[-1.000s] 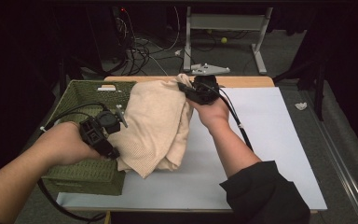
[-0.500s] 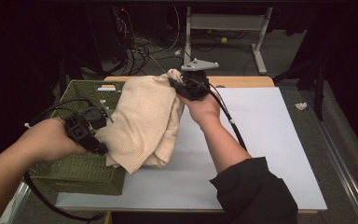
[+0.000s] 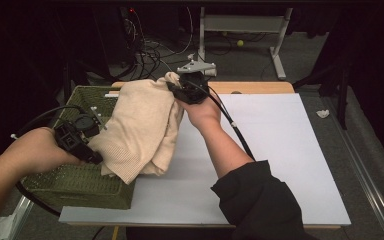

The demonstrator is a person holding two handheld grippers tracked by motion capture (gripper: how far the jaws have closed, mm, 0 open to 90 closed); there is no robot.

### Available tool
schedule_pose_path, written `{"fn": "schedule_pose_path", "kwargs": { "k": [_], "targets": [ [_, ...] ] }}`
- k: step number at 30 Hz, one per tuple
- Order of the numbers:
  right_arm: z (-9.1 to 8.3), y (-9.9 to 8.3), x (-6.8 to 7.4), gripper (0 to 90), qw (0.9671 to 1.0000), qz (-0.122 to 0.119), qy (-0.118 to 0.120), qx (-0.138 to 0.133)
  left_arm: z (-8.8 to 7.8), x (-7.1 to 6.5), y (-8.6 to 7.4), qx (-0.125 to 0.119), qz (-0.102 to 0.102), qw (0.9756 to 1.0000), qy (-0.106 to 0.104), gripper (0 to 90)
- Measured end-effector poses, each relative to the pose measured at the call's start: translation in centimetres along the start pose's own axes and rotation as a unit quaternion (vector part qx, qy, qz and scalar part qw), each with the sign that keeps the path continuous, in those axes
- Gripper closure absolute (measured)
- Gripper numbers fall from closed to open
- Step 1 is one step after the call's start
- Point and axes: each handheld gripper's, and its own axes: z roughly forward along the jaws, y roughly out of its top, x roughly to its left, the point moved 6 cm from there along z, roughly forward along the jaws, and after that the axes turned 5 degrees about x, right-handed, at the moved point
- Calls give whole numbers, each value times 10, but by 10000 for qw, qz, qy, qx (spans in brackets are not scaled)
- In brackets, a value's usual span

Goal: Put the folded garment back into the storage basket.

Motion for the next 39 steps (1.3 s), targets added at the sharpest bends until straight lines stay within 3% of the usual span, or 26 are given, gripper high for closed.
{"fn": "schedule_pose_path", "kwargs": {
  "k": [13,21,31,39],
  "targets": [
    [33,10,28,760,9997,-71,172,168,6,26,-34,-82,-353,9993,7,618],
    [45,18,47,760,9994,-150,281,153,5,34,-49,-5,-496,9988,17,618],
    [63,24,60,760,9988,-314,283,242,4,38,-58,12,-632,9980,19,618],
    [61,32,67,760,9987,-361,328,177,2,44,-63,-13,-697,9976,24,619]
  ]
}}
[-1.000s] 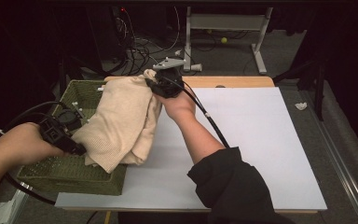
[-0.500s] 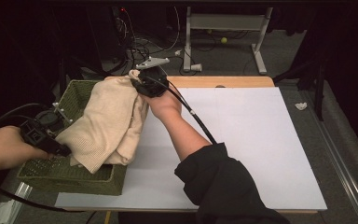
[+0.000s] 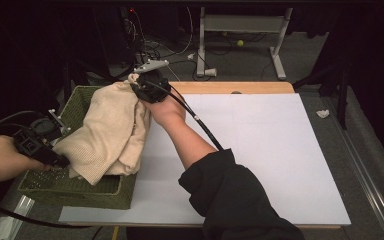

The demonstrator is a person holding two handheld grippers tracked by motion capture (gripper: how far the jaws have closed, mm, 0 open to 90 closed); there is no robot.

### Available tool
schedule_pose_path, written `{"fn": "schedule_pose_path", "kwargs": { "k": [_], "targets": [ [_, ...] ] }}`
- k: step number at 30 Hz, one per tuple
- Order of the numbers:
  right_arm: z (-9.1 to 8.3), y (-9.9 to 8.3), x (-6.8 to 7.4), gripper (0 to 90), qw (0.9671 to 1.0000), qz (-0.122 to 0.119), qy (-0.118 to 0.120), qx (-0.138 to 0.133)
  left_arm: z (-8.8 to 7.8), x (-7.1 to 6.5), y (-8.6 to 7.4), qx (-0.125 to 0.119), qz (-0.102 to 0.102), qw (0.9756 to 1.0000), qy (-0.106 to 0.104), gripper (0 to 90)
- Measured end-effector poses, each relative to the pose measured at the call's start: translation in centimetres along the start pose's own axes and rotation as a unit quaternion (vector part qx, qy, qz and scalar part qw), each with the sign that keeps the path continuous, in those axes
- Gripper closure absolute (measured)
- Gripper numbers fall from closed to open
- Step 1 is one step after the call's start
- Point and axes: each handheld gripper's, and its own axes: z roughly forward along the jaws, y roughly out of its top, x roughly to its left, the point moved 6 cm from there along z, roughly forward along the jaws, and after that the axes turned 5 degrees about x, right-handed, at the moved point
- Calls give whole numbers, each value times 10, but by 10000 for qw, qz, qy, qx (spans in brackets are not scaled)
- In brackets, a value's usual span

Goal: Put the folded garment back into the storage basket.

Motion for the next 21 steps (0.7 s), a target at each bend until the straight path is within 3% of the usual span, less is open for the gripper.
{"fn": "schedule_pose_path", "kwargs": {
  "k": [6,9,15,21],
  "targets": [
    [1,6,5,760,10000,-32,21,-40,-4,9,-8,0,-141,9998,114,620],
    [4,7,11,760,10000,-46,52,-46,1,13,-12,8,-227,9997,74,620],
    [16,4,20,760,9999,-74,130,18,10,16,-17,115,-219,9997,80,620],
    [35,3,28,760,9996,-89,213,134,12,23,-31,69,-378,9992,111,619]
  ]
}}
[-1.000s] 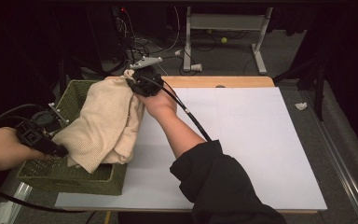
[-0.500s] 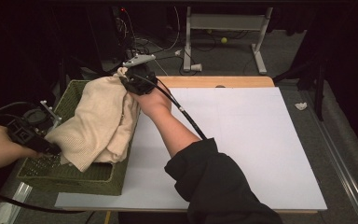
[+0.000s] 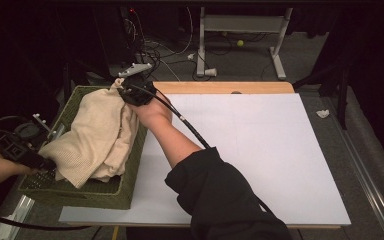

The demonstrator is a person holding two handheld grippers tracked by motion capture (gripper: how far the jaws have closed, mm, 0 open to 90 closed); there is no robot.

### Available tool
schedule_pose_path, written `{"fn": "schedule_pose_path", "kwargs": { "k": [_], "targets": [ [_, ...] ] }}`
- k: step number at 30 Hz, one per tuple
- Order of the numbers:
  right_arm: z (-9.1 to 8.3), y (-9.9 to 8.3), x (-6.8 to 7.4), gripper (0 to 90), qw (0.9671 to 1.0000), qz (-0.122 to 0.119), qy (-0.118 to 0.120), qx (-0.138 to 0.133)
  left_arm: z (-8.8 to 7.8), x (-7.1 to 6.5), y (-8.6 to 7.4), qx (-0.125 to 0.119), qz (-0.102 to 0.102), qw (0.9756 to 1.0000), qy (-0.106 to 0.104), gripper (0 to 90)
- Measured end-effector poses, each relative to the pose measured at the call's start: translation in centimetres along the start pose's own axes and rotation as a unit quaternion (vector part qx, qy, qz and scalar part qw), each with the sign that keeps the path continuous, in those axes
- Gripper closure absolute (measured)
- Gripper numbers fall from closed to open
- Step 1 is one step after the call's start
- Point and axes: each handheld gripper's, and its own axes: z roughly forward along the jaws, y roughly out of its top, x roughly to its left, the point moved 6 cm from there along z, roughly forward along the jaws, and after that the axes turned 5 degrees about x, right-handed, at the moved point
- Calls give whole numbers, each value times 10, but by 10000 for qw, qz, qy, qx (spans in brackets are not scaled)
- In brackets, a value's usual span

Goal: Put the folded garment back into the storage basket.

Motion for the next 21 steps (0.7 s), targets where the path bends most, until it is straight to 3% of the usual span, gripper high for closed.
{"fn": "schedule_pose_path", "kwargs": {
  "k": [5,9,21],
  "targets": [
    [15,-1,15,758,9999,-122,76,62,9,7,-10,115,-95,9999,8,619],
    [24,-6,24,757,9996,-176,148,157,20,7,-15,138,-160,9997,-105,618],
    [29,-13,22,754,9995,-135,187,222,23,5,-16,56,-204,9997,-129,616]
  ]
}}
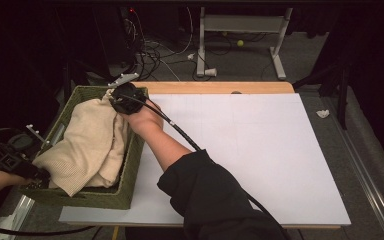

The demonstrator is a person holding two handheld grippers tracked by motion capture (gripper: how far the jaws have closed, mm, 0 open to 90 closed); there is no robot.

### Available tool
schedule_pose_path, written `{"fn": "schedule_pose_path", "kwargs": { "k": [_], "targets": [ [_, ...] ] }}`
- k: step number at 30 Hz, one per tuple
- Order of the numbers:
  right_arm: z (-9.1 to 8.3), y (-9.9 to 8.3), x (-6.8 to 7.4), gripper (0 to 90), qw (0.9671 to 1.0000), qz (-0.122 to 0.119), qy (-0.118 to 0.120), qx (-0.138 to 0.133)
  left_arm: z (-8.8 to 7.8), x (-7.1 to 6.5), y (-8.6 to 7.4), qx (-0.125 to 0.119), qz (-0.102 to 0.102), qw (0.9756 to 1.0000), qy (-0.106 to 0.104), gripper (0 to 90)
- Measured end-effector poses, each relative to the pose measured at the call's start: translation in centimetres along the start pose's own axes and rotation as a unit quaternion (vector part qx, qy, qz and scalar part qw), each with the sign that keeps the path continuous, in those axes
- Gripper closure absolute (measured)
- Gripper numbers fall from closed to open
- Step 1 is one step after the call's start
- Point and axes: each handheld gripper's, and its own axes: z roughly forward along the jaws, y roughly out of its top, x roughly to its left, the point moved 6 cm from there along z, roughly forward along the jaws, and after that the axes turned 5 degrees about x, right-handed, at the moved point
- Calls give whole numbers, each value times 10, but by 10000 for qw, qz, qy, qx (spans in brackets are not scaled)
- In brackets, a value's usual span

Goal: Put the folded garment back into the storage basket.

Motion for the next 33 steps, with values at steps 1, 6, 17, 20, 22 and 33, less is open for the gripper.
{"fn": "schedule_pose_path", "kwargs": {
  "k": [1,6,17,20,22,33],
  "targets": [
    [1,0,-1,754,10000,-6,-1,15,0,0,0,-16,-12,10000,8,616],
    [2,4,-1,752,10000,-82,-43,19,-1,-1,2,-98,-89,9999,78,617],
    [23,-9,-48,440,9989,395,-185,188,32,-4,1,161,-575,9982,77,315],
    [14,-22,-59,212,9972,714,73,185,20,-5,2,-318,-864,9957,-23,154],
    [5,-26,-59,145,9975,686,37,184,10,-4,5,-524,-957,9940,-19,122],
    [-53,-45,-51,0,9990,402,-22,-174,-7,-35,28,-465,-832,9954,32,0]
  ]
}}
